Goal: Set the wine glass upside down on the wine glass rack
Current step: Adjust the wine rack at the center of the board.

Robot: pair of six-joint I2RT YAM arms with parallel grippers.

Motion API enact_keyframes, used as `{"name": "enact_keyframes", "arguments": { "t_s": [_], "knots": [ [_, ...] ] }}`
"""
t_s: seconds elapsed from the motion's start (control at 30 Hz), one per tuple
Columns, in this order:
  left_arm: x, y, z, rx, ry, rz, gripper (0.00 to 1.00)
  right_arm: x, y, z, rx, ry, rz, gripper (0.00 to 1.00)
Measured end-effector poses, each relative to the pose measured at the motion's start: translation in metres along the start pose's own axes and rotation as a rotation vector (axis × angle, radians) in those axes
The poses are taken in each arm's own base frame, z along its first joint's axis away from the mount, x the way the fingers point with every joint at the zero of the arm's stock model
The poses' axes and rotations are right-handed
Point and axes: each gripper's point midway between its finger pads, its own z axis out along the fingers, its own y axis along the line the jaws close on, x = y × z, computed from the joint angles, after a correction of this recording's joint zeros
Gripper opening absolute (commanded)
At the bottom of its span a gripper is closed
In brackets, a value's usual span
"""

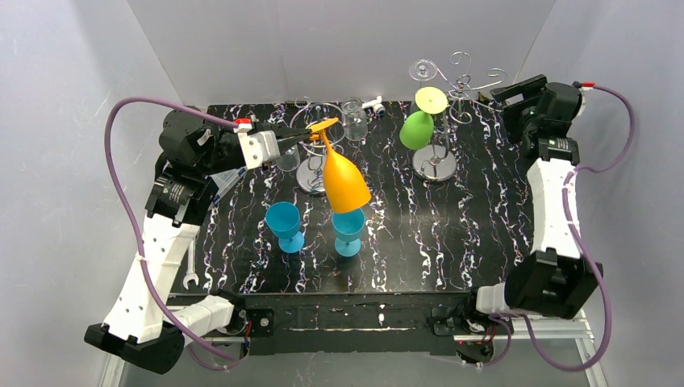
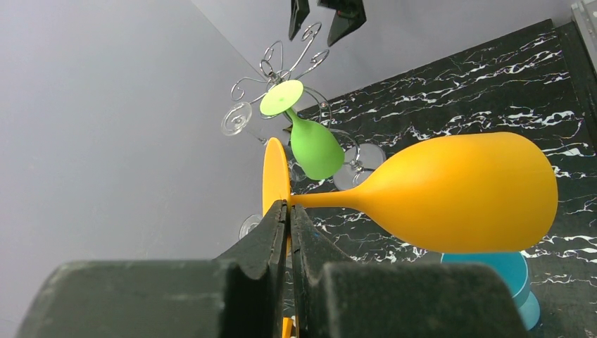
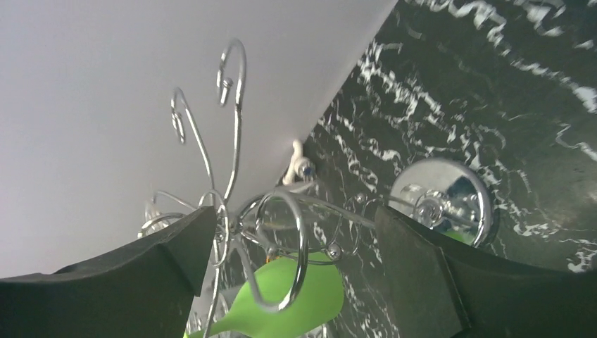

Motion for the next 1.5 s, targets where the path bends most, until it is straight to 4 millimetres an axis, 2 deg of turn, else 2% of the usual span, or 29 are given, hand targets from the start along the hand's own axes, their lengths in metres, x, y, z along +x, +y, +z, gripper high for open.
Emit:
{"name": "enact_keyframes", "arguments": {
  "t_s": [0.07,0.17,0.3,0.53,0.77,0.87,1.0,1.23,1.4,1.5],
  "knots": [
    [0.0,0.0,0.0,0.0,0.0,-0.001,0.0,0.011,-0.002,0.013,-0.013,0.073,-0.005,0.9],
    [0.0,0.0,0.0,0.001,0.002,-0.002,0.0,0.023,-0.002,0.023,-0.038,0.146,-0.008,0.88],
    [0.001,-0.001,0.0,0.002,0.003,-0.003,0.0,0.019,0.004,0.022,-0.079,0.16,-0.007,0.84],
    [0.002,-0.001,0.0,0.004,0.006,-0.001,0.0,0.006,0.014,0.025,-0.144,0.136,-0.01,0.47],
    [0.004,-0.004,-0.001,0.01,0.014,-0.008,0.0,0.004,0.013,0.025,-0.146,0.144,0.007,0.11],
    [0.005,-0.004,-0.001,0.01,0.015,-0.009,0.0,0.008,0.02,0.024,-0.166,0.164,0.067,0.01],
    [0.005,-0.004,-0.001,0.011,0.015,-0.009,0.0,0.014,0.024,0.013,-0.171,0.162,0.161,0.01],
    [0.007,-0.007,-0.001,0.015,0.017,-0.015,0.0,0.011,0.018,-0.016,-0.118,0.023,0.22,0.01],
    [0.007,-0.007,-0.001,0.015,0.016,-0.015,0.0,0.022,0.013,-0.039,-0.08,-0.083,0.277,0.01],
    [0.007,-0.007,-0.001,0.016,0.016,-0.015,0.0,0.025,0.008,-0.046,-0.086,-0.133,0.34,0.01]
  ]
}}
